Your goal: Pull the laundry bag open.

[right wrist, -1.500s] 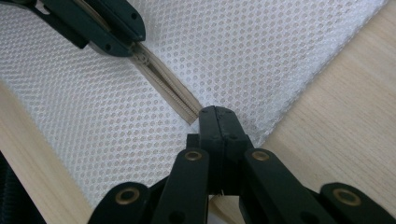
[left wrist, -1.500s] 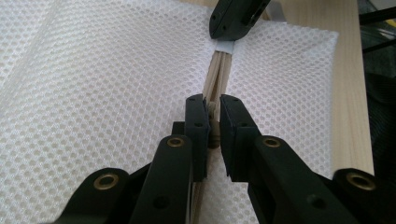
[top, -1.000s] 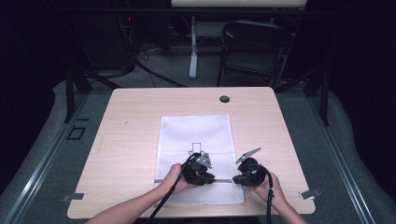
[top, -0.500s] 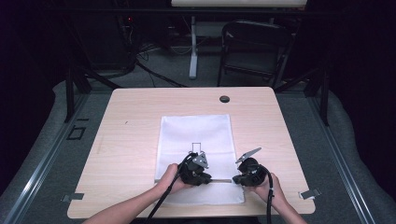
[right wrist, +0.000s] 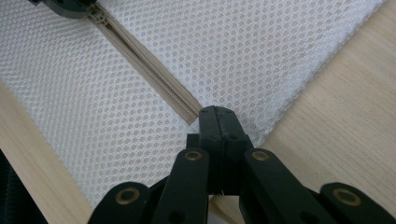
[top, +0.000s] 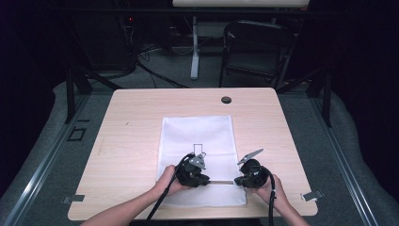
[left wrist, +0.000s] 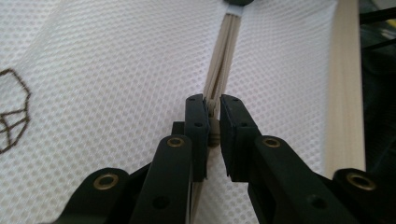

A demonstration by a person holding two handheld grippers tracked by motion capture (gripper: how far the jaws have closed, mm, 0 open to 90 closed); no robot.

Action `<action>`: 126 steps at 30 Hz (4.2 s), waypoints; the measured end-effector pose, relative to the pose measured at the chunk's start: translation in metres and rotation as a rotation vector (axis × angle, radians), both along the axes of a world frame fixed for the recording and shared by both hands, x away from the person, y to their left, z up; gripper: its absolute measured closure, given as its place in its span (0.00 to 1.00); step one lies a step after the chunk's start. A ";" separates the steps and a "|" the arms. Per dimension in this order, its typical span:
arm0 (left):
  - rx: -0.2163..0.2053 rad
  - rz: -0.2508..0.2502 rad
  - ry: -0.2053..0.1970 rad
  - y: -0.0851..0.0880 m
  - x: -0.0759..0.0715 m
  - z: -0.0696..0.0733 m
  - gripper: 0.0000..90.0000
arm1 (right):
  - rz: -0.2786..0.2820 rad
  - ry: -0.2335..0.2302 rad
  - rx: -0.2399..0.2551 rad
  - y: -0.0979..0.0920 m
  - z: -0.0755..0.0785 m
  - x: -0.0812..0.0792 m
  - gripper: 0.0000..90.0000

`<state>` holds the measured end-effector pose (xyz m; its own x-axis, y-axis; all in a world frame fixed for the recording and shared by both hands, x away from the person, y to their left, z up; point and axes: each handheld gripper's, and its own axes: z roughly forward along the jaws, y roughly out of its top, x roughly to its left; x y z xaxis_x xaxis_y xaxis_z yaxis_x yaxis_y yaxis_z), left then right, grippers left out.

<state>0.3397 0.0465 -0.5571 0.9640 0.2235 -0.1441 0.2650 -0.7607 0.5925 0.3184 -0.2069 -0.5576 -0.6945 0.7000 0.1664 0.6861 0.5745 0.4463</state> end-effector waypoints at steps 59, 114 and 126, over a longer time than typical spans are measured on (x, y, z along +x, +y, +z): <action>-0.013 0.029 0.030 0.032 0.001 0.001 0.91 | -0.005 0.004 -0.001 0.000 0.000 0.000 1.00; 0.003 0.057 0.048 0.070 -0.001 0.004 0.91 | -0.007 0.007 -0.004 0.000 0.000 0.000 1.00; 0.011 0.073 0.053 0.080 -0.002 0.004 0.91 | -0.009 0.007 -0.006 0.000 0.000 0.000 1.00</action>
